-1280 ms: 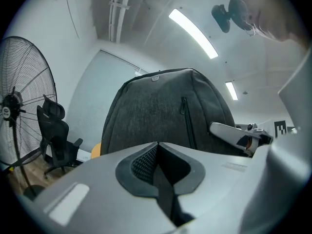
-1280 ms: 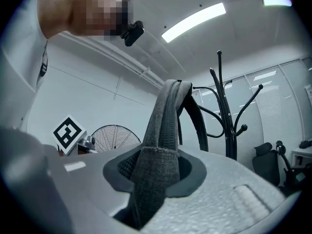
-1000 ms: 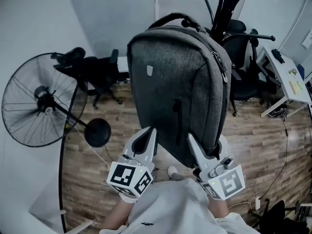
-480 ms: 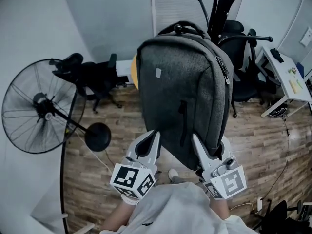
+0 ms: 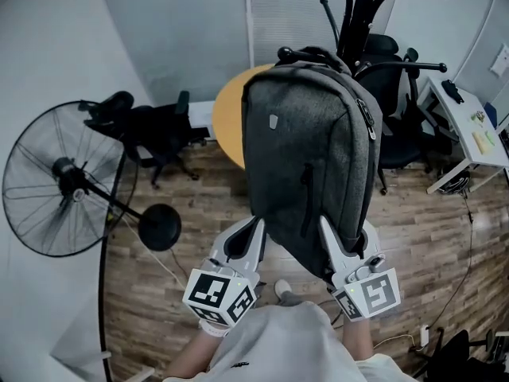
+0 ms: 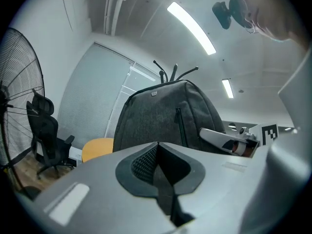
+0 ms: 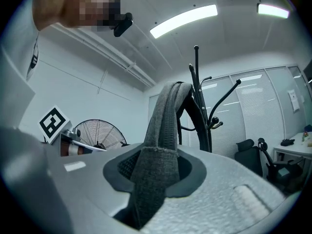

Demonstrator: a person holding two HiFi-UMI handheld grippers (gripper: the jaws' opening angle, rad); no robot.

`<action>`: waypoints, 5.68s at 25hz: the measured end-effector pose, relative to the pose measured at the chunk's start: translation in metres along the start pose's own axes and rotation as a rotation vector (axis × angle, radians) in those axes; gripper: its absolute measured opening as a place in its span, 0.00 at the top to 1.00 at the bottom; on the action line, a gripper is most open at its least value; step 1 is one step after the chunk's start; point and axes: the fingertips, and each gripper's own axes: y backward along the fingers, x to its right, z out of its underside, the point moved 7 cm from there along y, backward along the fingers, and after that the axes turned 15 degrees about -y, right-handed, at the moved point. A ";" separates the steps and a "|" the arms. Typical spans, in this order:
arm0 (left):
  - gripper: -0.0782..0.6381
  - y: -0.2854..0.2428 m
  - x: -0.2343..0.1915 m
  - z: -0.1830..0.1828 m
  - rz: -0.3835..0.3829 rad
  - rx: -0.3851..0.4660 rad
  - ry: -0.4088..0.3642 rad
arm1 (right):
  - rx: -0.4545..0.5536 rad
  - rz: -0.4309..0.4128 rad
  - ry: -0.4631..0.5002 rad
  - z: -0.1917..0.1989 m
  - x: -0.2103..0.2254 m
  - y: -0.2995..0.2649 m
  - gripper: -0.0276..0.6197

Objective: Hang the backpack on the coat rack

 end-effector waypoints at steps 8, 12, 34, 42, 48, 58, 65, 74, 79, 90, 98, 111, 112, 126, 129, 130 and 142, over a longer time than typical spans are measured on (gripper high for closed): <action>0.87 -0.012 0.004 0.003 0.024 -0.009 0.003 | -0.015 0.037 -0.008 0.010 0.016 -0.007 0.80; 0.87 -0.015 0.011 0.006 0.039 -0.017 0.007 | -0.025 0.061 -0.037 0.016 0.028 -0.006 0.80; 0.87 -0.013 0.011 0.027 0.073 -0.063 0.051 | -0.075 0.270 -0.089 0.065 0.074 -0.004 0.74; 0.87 -0.013 0.012 0.029 0.109 -0.073 0.056 | -0.111 0.393 -0.071 0.066 0.076 -0.003 0.65; 0.87 -0.013 0.015 0.026 0.129 -0.067 0.049 | -0.128 0.457 -0.064 0.061 0.078 0.008 0.60; 0.87 -0.016 0.019 0.024 0.134 -0.056 0.045 | -0.146 0.495 0.030 0.038 0.065 0.021 0.58; 0.87 -0.011 0.014 0.023 0.107 -0.047 0.045 | -0.097 0.432 0.100 0.012 0.041 0.024 0.58; 0.87 -0.001 -0.002 0.018 0.041 -0.028 0.033 | -0.100 0.311 0.116 0.004 0.013 0.010 0.59; 0.87 0.005 -0.008 0.015 -0.006 -0.032 -0.016 | -0.113 0.252 0.112 0.010 0.002 -0.003 0.64; 0.87 0.030 -0.030 0.015 -0.139 -0.036 -0.062 | -0.143 0.164 0.081 0.028 -0.004 -0.039 0.95; 0.87 0.048 -0.045 0.013 -0.234 -0.033 -0.077 | -0.172 0.090 0.035 0.041 -0.010 -0.062 0.96; 0.87 0.070 -0.057 0.017 -0.331 -0.038 -0.080 | -0.219 0.023 -0.009 0.057 -0.020 -0.079 0.96; 0.87 0.071 -0.058 0.019 -0.335 -0.038 -0.078 | -0.222 0.017 -0.009 0.057 -0.021 -0.080 0.96; 0.87 0.072 -0.059 0.025 -0.325 -0.041 -0.073 | -0.219 0.025 -0.025 0.059 -0.023 -0.081 0.96; 0.87 0.071 -0.060 0.024 -0.320 -0.045 -0.071 | -0.220 0.033 -0.026 0.060 -0.023 -0.080 0.96; 0.87 0.070 -0.060 0.025 -0.317 -0.044 -0.069 | -0.220 0.035 -0.026 0.060 -0.023 -0.079 0.96; 0.87 0.067 -0.061 0.023 -0.304 -0.043 -0.059 | -0.213 0.029 0.004 0.056 -0.026 -0.075 0.96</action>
